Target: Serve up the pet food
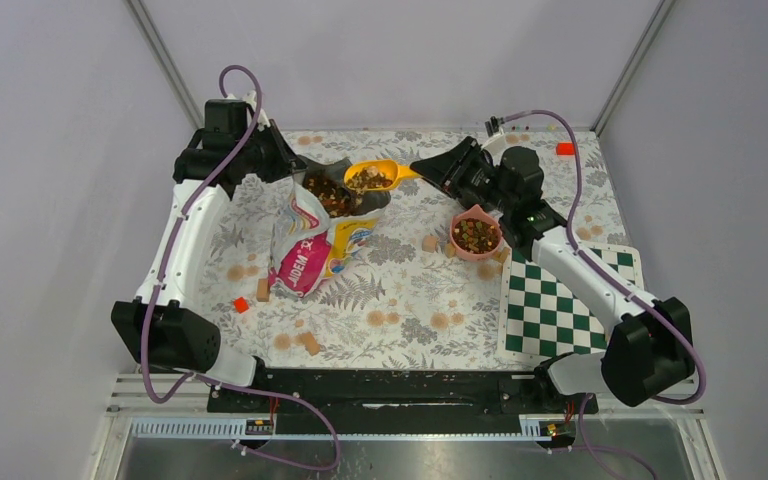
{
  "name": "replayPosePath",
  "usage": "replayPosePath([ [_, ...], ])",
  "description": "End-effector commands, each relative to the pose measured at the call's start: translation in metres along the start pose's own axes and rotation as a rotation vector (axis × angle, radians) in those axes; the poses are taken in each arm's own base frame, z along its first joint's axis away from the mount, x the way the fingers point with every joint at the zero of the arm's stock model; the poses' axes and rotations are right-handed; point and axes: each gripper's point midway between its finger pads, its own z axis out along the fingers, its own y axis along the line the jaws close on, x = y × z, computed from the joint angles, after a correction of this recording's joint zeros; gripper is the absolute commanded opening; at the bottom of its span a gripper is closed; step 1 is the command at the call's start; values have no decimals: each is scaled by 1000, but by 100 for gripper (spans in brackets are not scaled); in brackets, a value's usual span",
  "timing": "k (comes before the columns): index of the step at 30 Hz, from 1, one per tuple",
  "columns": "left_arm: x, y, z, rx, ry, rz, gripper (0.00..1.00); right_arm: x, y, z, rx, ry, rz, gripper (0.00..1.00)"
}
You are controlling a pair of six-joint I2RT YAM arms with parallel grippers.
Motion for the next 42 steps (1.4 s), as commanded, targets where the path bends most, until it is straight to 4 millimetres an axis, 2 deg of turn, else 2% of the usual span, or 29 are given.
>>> replayPosePath([
  [1,-36,-34,-37,112,-162,61,0,-21,23,-2,-76,-62,164,0],
  [5,-36,-31,-36,105,-161,56,0,-31,26,-4,-134,-77,262,0],
  [11,-36,-28,-35,99,-161,51,0,-55,3,-11,-197,-121,401,0],
  [15,-37,-28,-36,98,-163,49,0,-72,-15,-22,-194,-174,423,0],
  [17,-37,-27,-36,97,-163,48,0,-82,-27,-30,-167,-212,407,0],
  [20,-39,-27,-36,97,-166,48,0,-102,-55,-47,-91,-287,378,0],
  [23,-40,-26,-37,94,-170,47,0,-115,-86,-64,-2,-345,353,0],
  [30,-42,-25,-36,92,-172,44,0,-145,-140,-110,130,-484,325,0],
  [35,-43,-23,-37,90,-174,45,0,-151,-178,-135,315,-541,240,0],
  [42,-43,-21,-36,84,-175,40,0,-150,-211,-149,528,-522,112,0],
])
